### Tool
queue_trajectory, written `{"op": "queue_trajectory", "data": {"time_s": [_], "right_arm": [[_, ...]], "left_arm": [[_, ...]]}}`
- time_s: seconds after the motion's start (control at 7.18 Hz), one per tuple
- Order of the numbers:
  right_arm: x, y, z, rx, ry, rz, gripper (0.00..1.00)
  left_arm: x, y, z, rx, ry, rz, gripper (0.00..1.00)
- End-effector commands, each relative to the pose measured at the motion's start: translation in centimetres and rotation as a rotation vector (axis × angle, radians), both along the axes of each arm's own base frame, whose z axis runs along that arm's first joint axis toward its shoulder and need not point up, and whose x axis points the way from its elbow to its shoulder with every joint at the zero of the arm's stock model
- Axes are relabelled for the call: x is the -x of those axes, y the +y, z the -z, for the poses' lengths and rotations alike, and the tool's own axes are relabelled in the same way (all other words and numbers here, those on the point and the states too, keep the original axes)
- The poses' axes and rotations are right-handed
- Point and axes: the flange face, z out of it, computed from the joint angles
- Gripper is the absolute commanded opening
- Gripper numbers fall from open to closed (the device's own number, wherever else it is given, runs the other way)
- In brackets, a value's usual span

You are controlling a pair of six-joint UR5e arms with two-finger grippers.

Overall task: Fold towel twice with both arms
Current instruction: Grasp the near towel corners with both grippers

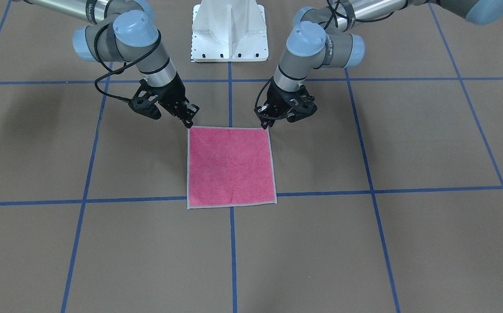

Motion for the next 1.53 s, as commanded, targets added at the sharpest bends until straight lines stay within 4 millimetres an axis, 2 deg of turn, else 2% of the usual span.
{"op": "queue_trajectory", "data": {"time_s": [0.0, 0.28, 0.7, 0.98, 1.25, 1.39], "right_arm": [[0.0, 0.0, 0.0, 0.000, 0.000, 0.000, 0.00], [-0.1, -0.1, 0.0, 0.001, 0.000, 0.000, 0.00], [-0.3, -0.1, 0.3, -0.002, -0.006, -0.002, 0.00], [-1.4, 2.2, 0.3, -0.007, -0.023, 0.023, 0.00], [-3.0, 4.1, 0.6, -0.009, -0.042, 0.048, 0.00], [-2.9, 4.7, 0.8, -0.008, -0.048, 0.061, 0.00]], "left_arm": [[0.0, 0.0, -0.1, 0.001, -0.001, 0.000, 0.20], [0.0, 0.0, 0.0, 0.007, 0.000, 0.004, 0.00], [0.4, 0.2, 0.6, 0.045, 0.019, 0.031, 0.00], [0.7, 0.8, 1.4, 0.058, 0.041, 0.031, 0.00], [1.5, 3.5, 3.7, 0.093, 0.101, 0.020, 0.00], [1.4, 4.8, 4.0, 0.104, 0.112, 0.008, 0.00]]}}
